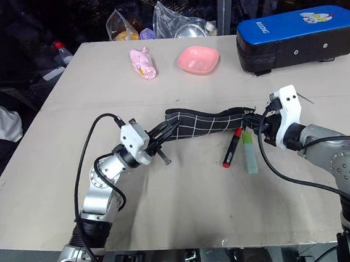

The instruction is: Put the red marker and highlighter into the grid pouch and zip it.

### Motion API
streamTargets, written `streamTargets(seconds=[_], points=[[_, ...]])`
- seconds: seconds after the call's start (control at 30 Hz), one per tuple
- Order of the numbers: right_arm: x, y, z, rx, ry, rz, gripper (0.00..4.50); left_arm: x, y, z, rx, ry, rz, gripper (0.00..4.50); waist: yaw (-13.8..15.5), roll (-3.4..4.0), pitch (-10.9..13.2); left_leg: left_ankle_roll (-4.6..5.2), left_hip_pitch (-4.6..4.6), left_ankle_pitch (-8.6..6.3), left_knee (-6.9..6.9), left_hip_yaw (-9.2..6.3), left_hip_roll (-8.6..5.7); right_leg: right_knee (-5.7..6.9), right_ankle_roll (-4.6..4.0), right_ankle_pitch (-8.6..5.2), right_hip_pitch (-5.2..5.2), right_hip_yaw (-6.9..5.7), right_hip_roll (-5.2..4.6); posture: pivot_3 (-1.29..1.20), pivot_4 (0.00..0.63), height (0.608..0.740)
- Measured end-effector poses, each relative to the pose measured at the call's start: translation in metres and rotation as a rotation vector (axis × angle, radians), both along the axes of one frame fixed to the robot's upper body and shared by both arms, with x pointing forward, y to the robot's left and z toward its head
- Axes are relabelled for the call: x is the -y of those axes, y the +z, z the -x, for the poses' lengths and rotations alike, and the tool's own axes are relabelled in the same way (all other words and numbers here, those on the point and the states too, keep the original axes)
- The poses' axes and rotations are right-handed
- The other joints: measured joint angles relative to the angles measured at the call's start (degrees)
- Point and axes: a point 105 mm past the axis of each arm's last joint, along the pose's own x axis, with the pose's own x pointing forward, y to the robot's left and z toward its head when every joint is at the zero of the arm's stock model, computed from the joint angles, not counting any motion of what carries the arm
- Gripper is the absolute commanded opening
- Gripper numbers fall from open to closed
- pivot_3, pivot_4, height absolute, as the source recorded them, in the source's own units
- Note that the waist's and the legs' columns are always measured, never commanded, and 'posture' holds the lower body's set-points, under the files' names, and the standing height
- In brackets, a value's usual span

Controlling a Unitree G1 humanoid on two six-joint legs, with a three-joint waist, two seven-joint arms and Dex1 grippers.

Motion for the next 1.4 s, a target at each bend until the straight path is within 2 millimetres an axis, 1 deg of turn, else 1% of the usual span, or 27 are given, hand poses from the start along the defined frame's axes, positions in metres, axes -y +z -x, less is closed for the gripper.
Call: streamTargets(seconds=[0.17, 0.27, 0.3, 0.33, 0.43, 0.5, 0.67, 0.87, 1.0, 1.13, 1.17, 1.2, 1.27, 1.4], points=[[0.0, 0.007, -0.004, 0.01, -0.017, 0.026, 0.01, 0.001, 0.01, -0.001, 0.09, 0.036, -0.011, 0.0, 0.0, -0.01, 0.0, 0.0, 0.0, 0.0, -0.03, 0.0, 0.0, 0.0, 0.0, 0.0, -0.03, 0.01, 0.01, 0.0, 0.15, 0.74], [-0.001, 0.019, -0.007, 0.039, -0.013, 0.043, 0.01, 0.0, 0.028, -0.004, 0.214, 0.081, -0.04, 0.0, 0.0, -0.01, 0.0, 0.0, -0.02, 0.0, -0.04, 0.01, 0.0, -0.01, 0.0, 0.0, -0.04, 0.01, 0.01, 0.0, 0.15, 0.74], [-0.003, 0.025, -0.008, 0.055, -0.007, 0.052, 0.01, -0.001, 0.036, -0.004, 0.296, 0.109, -0.075, 0.0, 0.0, -0.01, 0.0, 0.0, -0.02, 0.0, -0.05, 0.02, 0.0, -0.02, 0.0, 0.0, -0.04, 0.01, 0.01, 0.0, 0.15, 0.74], [-0.003, 0.026, -0.008, 0.059, -0.007, 0.054, 0.01, -0.001, 0.038, -0.004, 0.314, 0.112, -0.082, 0.0, 0.0, -0.01, 0.0, 0.0, -0.02, 0.0, -0.07, 0.02, 0.0, -0.04, 0.0, 0.0, -0.04, 0.01, 0.01, 0.0, 0.15, 0.74], [-0.004, 0.034, -0.011, 0.078, -0.01, 0.063, 0.01, -0.002, 0.046, -0.001, 0.468, 0.154, -0.166, 0.0, 0.0, -0.01, 0.0, 0.0, -0.03, 0.0, -0.09, 0.04, 0.0, -0.06, 0.0, 0.0, -0.05, 0.02, 0.0, 0.0, 0.15, 0.74], [-0.005, 0.035, -0.011, 0.079, -0.007, 0.065, 0.01, -0.002, 0.05, 0.001, 0.556, 0.179, -0.208, 0.0, 0.0, -0.01, 0.0, 0.0, -0.03, 0.0, -0.1, 0.04, 0.0, -0.06, 0.0, 0.0, -0.06, 0.01, -0.02, 0.0, 0.15, 0.74], [-0.008, 0.037, -0.009, 0.09, 0.006, 0.072, 0.01, -0.005, 0.055, 0.002, 0.693, 0.24, -0.283, 0.0, 0.0, -0.01, 0.0, 0.01, -0.03, -0.01, -0.11, 0.06, 0.0, -0.05, 0.0, 0.0, -0.06, 0.0, -0.05, 0.0, 0.15, 0.74], [-0.016, 0.034, -0.011, 0.075, 0.008, -0.001, 0.01, -0.011, 0.053, -0.001, 0.695, 0.266, -0.276, 0.0, 0.0, -0.01, 0.0, 0.0, -0.03, 0.0, -0.12, 0.07, 0.02, -0.04, 0.0, 0.0, -0.08, -0.01, -0.07, 0.0, 0.15, 0.74], [-0.017, 0.03, -0.014, 0.058, -0.012, -0.033, 0.01, -0.008, 0.047, 0.002, 0.655, 0.237, -0.248, 0.0, -0.1, -0.01, 0.0, -0.01, -0.03, 0.01, -0.13, 0.09, 0.02, -0.05, 0.01, 0.0, -0.08, -0.02, -0.08, 0.0, 0.15, 0.74], [-0.018, 0.024, -0.014, 0.041, -0.024, -0.049, 0.01, -0.009, 0.042, 0.001, 0.631, 0.233, -0.246, 0.0, 0.0, -0.01, 0.0, -0.01, -0.03, 0.0, -0.13, 0.09, 0.02, -0.04, 0.01, 0.0, -0.08, -0.03, -0.07, 0.0, 0.15, 0.74], [-0.018, 0.024, -0.013, 0.039, -0.024, -0.051, 0.34, -0.009, 0.042, 0.001, 0.631, 0.231, -0.244, 0.0, 0.0, -0.01, 0.0, -0.01, -0.03, 0.0, -0.12, 0.09, 0.02, -0.04, 0.01, 0.0, -0.08, -0.03, -0.07, 0.0, 0.15, 0.74], [-0.018, 0.024, -0.013, 0.039, -0.024, -0.051, 0.55, -0.009, 0.042, 0.001, 0.631, 0.231, -0.244, 0.0, 0.0, -0.01, 0.0, -0.01, -0.03, 0.0, -0.12, 0.09, 0.02, -0.04, 0.01, 0.0, -0.08, -0.03, -0.07, 0.0, 0.15, 0.74], [-0.017, 0.022, -0.013, 0.04, -0.031, -0.051, 0.55, -0.01, 0.039, 0.002, 0.629, 0.224, -0.237, 0.0, -0.1, -0.01, 0.0, -0.01, -0.03, 0.0, -0.13, 0.09, 0.02, -0.04, 0.01, 0.0, -0.08, -0.04, -0.07, 0.0, 0.15, 0.74], [-0.014, 0.017, -0.012, 0.026, -0.043, -0.044, 0.55, -0.01, 0.024, 0.003, 0.592, 0.201, -0.242, 0.0, -0.1, -0.01, 0.0, -0.01, -0.03, 0.0, -0.14, 0.09, 0.02, -0.05, 0.01, 0.0, -0.08, -0.04, -0.07, 0.0, 0.15, 0.74]])
